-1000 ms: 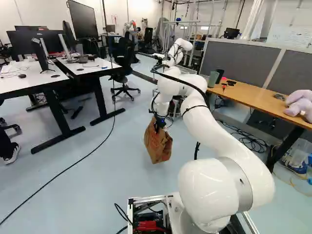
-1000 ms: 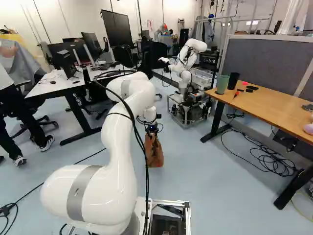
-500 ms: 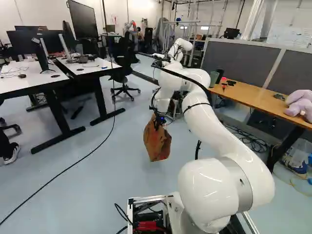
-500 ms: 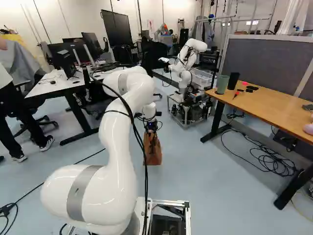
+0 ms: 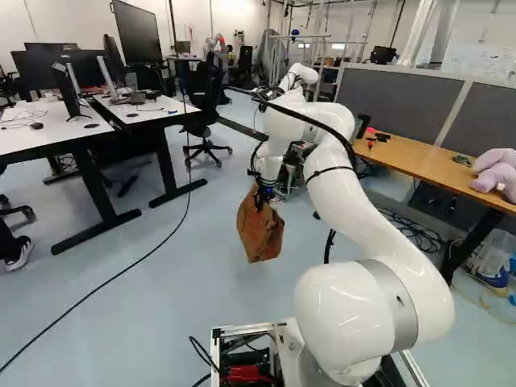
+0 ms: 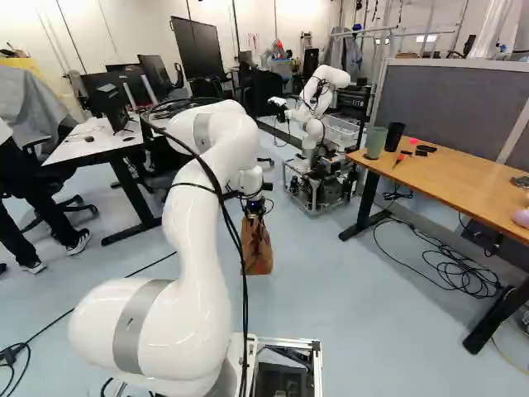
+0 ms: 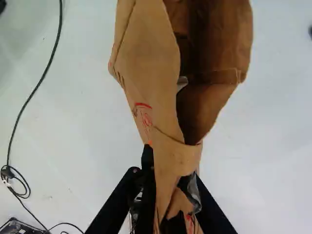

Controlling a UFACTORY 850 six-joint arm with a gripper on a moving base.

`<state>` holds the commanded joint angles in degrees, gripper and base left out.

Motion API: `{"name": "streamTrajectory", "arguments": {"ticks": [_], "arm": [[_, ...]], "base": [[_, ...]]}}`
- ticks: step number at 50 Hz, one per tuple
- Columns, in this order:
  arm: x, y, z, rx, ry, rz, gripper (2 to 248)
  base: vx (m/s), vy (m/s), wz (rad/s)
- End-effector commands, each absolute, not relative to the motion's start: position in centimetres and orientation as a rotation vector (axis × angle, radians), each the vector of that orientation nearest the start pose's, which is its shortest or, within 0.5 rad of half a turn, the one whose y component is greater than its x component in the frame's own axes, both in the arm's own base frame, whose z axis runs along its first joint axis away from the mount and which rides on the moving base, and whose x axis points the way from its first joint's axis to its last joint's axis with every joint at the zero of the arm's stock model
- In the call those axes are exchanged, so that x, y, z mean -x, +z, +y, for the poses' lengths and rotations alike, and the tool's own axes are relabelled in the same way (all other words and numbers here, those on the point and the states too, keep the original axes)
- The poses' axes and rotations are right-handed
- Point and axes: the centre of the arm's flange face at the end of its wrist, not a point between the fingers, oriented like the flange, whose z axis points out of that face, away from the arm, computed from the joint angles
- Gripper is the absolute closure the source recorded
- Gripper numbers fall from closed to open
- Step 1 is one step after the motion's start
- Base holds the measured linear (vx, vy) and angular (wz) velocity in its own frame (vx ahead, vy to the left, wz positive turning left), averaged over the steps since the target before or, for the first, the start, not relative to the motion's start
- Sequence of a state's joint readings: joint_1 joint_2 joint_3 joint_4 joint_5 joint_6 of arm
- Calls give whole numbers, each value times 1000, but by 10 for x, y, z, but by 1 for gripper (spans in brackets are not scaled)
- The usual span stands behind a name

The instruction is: Pick up the bag on the ground and place it on the table

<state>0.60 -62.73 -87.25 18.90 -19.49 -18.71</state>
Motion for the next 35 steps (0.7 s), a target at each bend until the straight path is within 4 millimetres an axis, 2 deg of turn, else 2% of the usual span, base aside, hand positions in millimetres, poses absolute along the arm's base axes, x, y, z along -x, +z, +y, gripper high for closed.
{"name": "streamTrajectory", "arguments": {"ticks": [35], "arm": [[-662, 182, 17, 3026, -220, -49, 229]], "base": [[0, 0, 0]]}}
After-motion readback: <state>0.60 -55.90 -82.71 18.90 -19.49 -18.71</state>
